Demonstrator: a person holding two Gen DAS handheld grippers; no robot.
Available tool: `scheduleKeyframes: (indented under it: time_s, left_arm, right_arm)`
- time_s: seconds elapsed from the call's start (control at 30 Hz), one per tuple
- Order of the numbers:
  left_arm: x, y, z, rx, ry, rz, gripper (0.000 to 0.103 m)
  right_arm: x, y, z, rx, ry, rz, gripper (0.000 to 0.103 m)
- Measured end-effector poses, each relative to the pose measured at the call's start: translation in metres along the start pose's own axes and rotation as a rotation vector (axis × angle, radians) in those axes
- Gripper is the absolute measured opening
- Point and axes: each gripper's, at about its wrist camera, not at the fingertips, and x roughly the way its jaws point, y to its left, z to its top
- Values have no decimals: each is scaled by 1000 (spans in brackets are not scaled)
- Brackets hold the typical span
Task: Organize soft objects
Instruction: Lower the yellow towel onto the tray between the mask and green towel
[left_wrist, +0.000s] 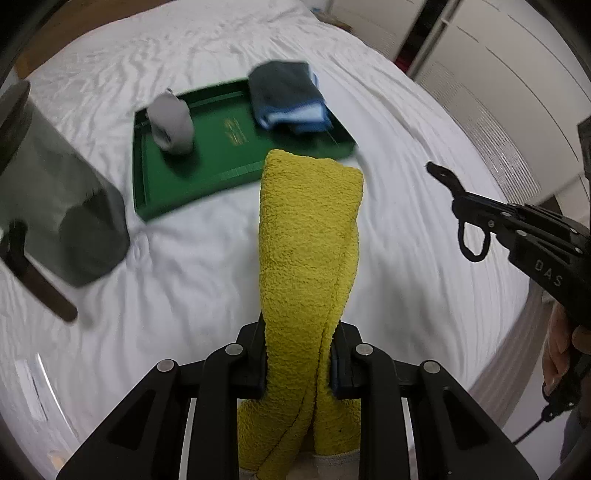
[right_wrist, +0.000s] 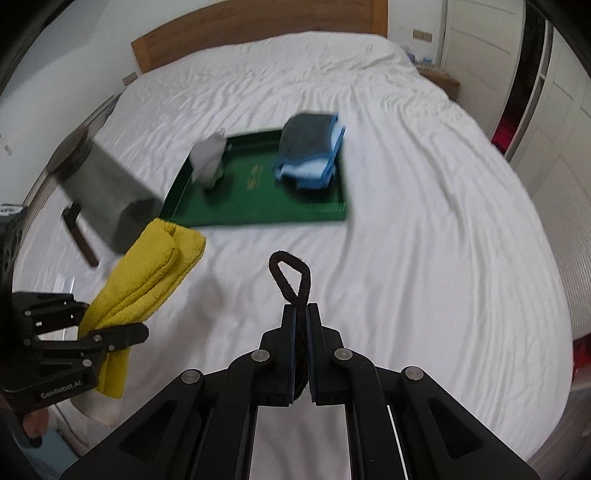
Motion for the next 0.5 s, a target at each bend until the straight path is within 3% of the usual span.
scheduleKeyframes:
  time_s: [0.3,0.5]
  left_arm:
    - [14,41,63,-106,-136,92,21]
    - [38,61,102,-163,-185,87,21]
  right_arm:
    - [24,1,64,-31,-122,3,5]
    - [65,11,99,-52,-173,29,5]
